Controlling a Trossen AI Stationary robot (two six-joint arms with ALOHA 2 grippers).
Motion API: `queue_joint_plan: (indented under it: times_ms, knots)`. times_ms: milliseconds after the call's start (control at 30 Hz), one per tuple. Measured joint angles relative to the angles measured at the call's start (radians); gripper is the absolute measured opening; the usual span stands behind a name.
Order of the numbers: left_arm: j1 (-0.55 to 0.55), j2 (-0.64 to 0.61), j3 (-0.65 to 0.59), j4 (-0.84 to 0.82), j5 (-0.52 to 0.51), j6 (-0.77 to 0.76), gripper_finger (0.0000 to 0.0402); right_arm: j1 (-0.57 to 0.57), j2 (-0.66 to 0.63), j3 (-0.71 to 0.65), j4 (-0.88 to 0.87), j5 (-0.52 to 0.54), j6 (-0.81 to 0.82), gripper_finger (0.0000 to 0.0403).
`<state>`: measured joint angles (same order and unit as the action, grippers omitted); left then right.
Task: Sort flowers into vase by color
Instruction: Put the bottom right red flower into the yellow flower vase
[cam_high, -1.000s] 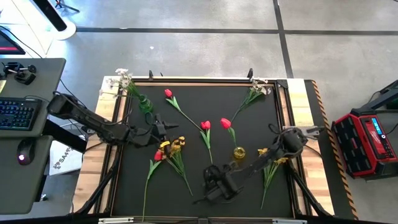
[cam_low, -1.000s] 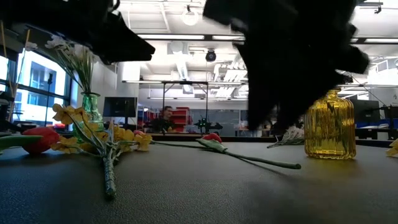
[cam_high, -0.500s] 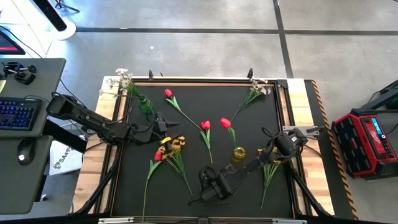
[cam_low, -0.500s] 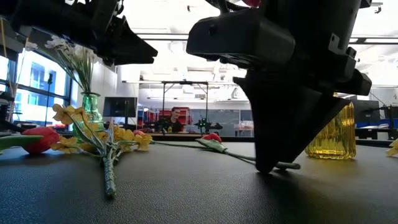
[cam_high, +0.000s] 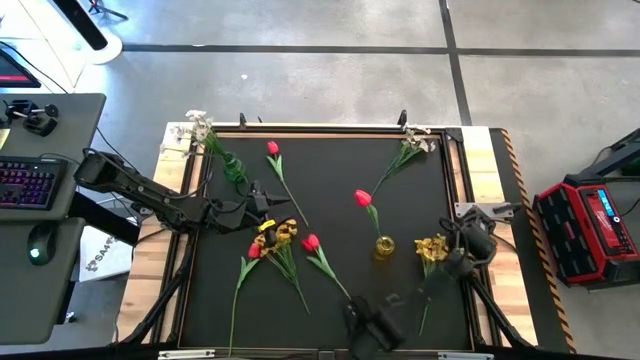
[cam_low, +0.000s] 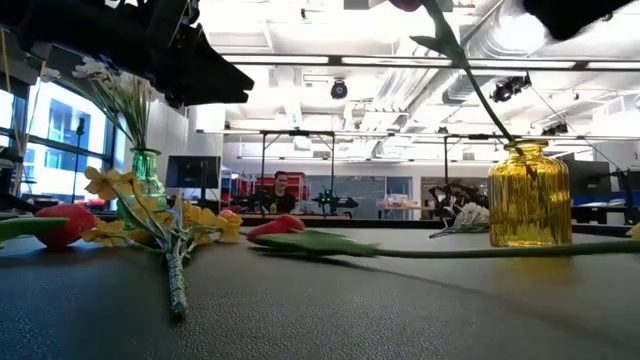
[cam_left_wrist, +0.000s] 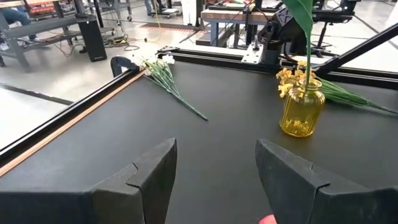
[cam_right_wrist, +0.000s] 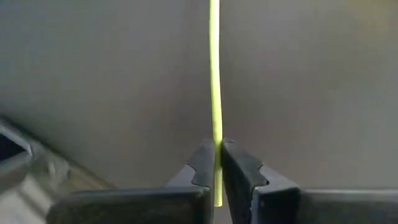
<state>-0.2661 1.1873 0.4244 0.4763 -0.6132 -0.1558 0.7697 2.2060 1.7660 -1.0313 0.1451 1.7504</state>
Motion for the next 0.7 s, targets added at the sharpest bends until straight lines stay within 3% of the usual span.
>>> queue_joint_plan:
  times_ms: [167, 300, 533, 633, 700]
  knots:
    - [0.0, 0.0, 0.0, 0.0, 0.0, -0.007, 0.0204, 0.063, -0.011, 0.0, -0.004, -0.042, 0.092, 0.0041]
    - [0.0, 0.0, 0.0, 0.0, 0.0, -0.027, 0.0204, 0.085, -0.013, 0.0, -0.011, -0.099, 0.105, 0.0086]
    - [-0.002, 0.0, 0.0, 0.0, 0.006, -0.057, 0.0204, 0.05, -0.014, 0.0, -0.009, 0.212, -0.145, 0.018]
    - [-0.008, 0.0, 0.0, 0.001, 0.018, -0.077, 0.0204, 0.011, -0.015, 0.0, 0.031, 0.345, -0.323, 0.0203]
    - [-0.01, 0.0, 0.0, 0.011, 0.019, -0.084, 0.0204, -0.013, -0.015, 0.0, 0.06, 0.373, -0.424, 0.0209]
